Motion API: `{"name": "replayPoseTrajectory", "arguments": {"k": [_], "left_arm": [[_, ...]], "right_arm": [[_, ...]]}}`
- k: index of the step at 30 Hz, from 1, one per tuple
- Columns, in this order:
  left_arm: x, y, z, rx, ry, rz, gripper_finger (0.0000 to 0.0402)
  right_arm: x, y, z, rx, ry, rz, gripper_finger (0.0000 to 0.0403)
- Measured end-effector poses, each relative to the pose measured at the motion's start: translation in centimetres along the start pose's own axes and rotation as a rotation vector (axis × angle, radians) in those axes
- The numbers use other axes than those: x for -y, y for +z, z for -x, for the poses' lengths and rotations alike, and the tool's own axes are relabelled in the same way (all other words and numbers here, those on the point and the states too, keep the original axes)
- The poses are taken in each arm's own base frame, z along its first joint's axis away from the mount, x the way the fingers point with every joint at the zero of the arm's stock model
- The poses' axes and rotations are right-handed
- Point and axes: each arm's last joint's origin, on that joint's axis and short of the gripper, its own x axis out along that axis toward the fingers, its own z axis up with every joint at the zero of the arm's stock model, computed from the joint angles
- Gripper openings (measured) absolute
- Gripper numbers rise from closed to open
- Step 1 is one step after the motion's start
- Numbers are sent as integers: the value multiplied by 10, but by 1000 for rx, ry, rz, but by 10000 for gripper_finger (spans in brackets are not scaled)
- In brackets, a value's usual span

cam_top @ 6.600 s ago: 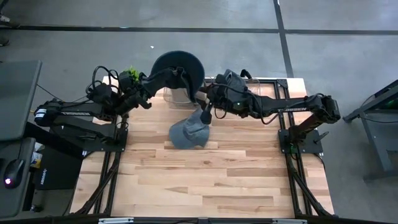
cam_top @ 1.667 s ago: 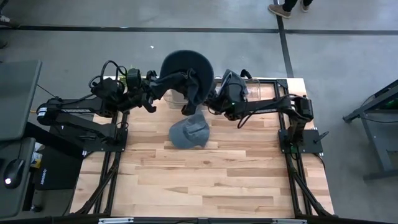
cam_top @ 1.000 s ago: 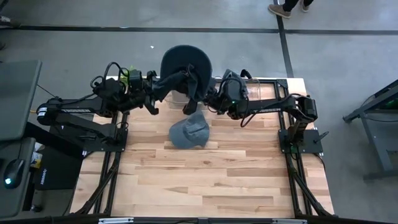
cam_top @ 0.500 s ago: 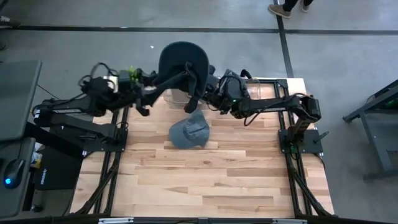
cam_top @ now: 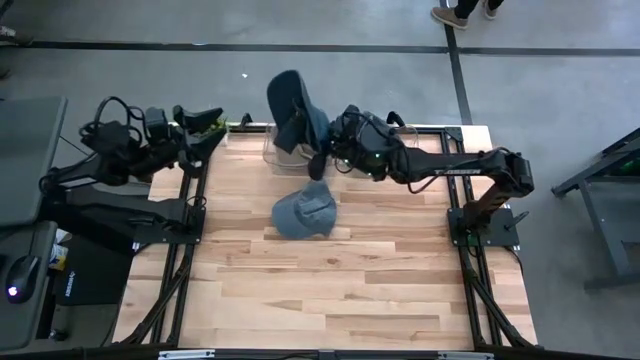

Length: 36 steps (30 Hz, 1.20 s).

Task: Pick & Place hat
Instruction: Put the black cap into the right transparent bin

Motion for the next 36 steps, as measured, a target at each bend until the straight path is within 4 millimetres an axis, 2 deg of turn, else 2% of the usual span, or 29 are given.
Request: {"name": "replayPoseTrajectory", "arguments": {"k": [6, 13, 20, 25, 31, 36], "left_arm": [[-7, 4, 16, -11, 26, 3, 266], [-10, -4, 19, -90, 43, -38, 266], [-17, -18, 22, -221, 159, -128, 265], [-20, -15, 29, -205, 168, -164, 265], [-23, -10, 38, -176, 172, -178, 265], [-26, -7, 44, -163, 207, -185, 265]], "right_arm": [[10, -2, 19, -195, -50, -16, 0], [23, -8, 40, -396, -132, -43, 0], [44, -7, 59, -534, -206, -160, 0], [61, -3, 70, -598, -220, -215, 0], [75, -3, 68, -648, -154, -310, 0], [79, -13, 41, -581, -40, -428, 0]]}}
